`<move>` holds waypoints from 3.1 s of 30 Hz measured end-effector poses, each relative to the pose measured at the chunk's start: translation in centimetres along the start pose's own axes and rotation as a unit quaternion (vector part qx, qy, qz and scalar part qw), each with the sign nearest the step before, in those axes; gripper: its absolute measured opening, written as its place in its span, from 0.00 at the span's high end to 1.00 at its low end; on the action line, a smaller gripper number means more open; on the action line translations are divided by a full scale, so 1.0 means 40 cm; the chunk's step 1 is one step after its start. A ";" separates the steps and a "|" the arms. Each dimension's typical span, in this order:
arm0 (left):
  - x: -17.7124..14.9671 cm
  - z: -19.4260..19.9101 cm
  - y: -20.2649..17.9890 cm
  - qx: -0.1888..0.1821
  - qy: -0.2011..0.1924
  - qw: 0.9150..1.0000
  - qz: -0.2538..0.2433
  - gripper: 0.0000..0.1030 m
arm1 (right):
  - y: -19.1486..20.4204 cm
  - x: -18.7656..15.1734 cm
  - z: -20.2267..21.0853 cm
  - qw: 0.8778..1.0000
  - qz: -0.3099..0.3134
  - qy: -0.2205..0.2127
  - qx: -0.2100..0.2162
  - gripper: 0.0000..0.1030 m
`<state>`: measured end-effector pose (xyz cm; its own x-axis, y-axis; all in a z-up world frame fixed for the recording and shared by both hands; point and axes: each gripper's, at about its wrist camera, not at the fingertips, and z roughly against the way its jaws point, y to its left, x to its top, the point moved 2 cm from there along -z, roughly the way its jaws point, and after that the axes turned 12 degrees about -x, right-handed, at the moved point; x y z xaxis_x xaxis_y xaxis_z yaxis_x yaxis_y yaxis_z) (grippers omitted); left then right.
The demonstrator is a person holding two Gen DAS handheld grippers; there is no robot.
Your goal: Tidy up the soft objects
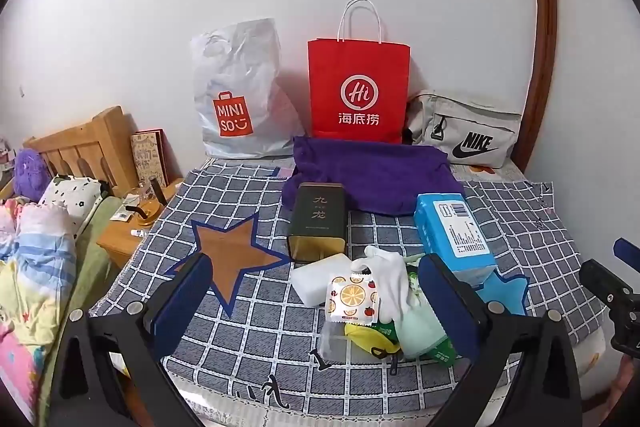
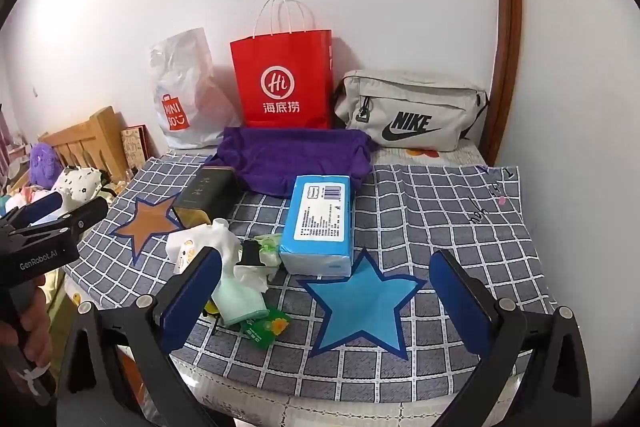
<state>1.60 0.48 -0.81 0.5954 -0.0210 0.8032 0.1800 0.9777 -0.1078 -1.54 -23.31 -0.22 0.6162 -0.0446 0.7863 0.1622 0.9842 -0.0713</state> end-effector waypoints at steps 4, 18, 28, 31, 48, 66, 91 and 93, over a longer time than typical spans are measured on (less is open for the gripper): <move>0.004 0.008 -0.004 0.003 -0.001 1.000 -0.001 0.00 | -0.001 0.004 0.001 1.000 -0.002 -0.001 0.003 0.00; 0.004 0.010 -0.006 0.005 -0.002 1.000 -0.003 0.00 | 0.005 0.000 0.004 1.000 -0.001 -0.006 0.008 0.00; 0.005 0.010 -0.006 0.005 -0.002 1.000 -0.004 0.00 | 0.009 -0.002 0.006 1.000 -0.001 -0.008 0.008 0.00; 0.006 0.011 -0.006 0.005 -0.002 1.000 -0.004 0.00 | 0.009 -0.004 0.007 1.000 -0.002 -0.008 0.008 0.00; 0.006 0.014 -0.006 0.006 -0.003 1.000 -0.005 0.00 | 0.017 -0.004 0.015 1.000 -0.001 -0.011 0.010 0.00; 0.006 0.014 -0.007 0.007 -0.003 1.000 -0.006 0.00 | 0.016 -0.008 0.023 1.000 -0.002 -0.015 0.011 0.00; -0.017 -0.101 0.054 0.011 0.040 0.999 0.022 0.00 | 0.044 -0.030 -0.086 0.999 0.004 0.019 0.030 0.00; -0.027 -0.120 0.073 0.017 0.049 0.998 0.030 0.00 | 0.059 -0.039 -0.110 0.999 0.012 0.025 0.034 0.01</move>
<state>5.27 2.35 -4.80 0.6777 0.0193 0.7351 0.1161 0.9843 -0.1329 1.28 -21.68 -4.34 0.6578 -0.0278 0.7527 0.0958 0.9943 -0.0470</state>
